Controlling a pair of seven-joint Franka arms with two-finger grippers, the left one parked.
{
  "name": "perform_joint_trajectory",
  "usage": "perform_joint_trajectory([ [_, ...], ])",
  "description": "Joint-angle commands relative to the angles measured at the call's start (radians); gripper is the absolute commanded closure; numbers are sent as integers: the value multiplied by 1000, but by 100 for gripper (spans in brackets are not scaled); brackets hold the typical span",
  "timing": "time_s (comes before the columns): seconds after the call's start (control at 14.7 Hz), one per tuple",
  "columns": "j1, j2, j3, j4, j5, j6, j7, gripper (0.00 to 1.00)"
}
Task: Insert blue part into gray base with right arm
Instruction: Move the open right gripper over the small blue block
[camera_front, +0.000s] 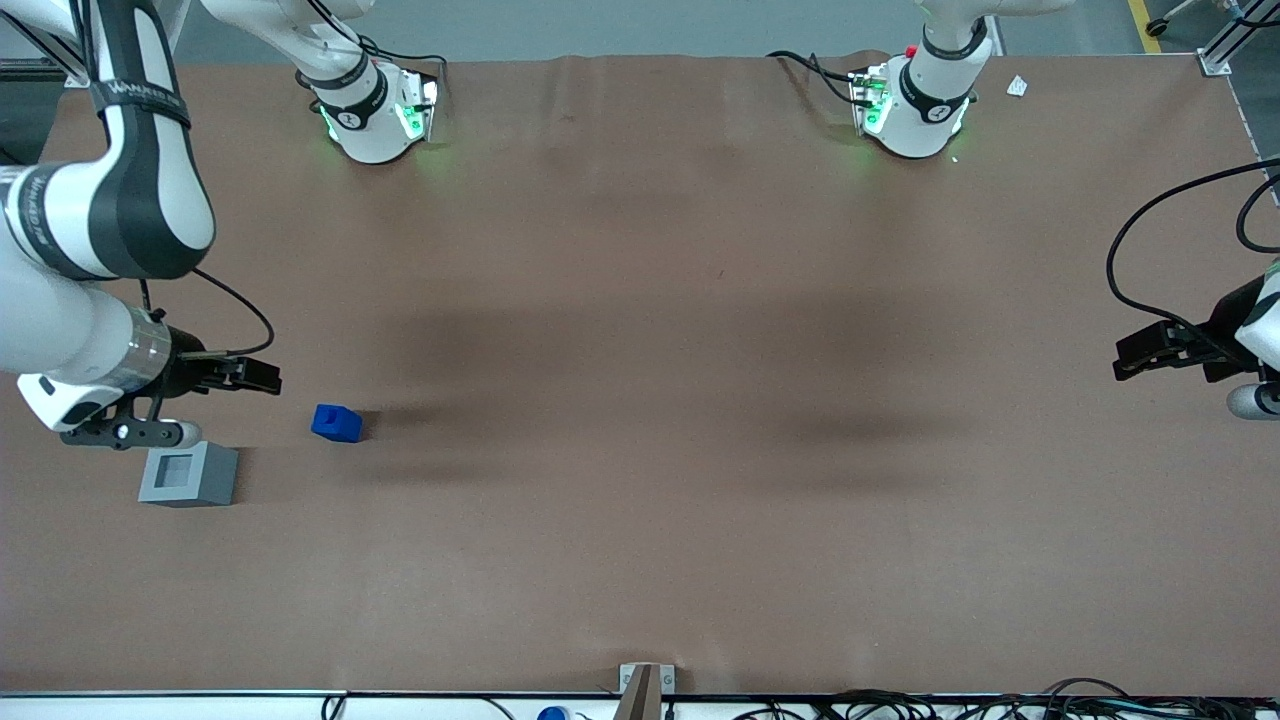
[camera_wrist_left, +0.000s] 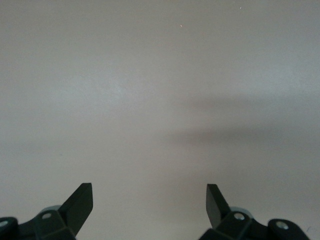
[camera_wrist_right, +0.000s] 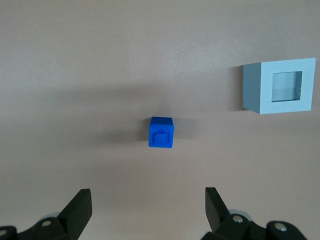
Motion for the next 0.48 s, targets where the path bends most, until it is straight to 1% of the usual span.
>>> perform_joint_trajectory([
  [0.0,-6,-12,3,-77,-20,86,16,0],
  [0.2,-12,-12,3,-125,-20,163,7,0],
  [0.41,-10,6,3,-131,-20,200,8,0],
])
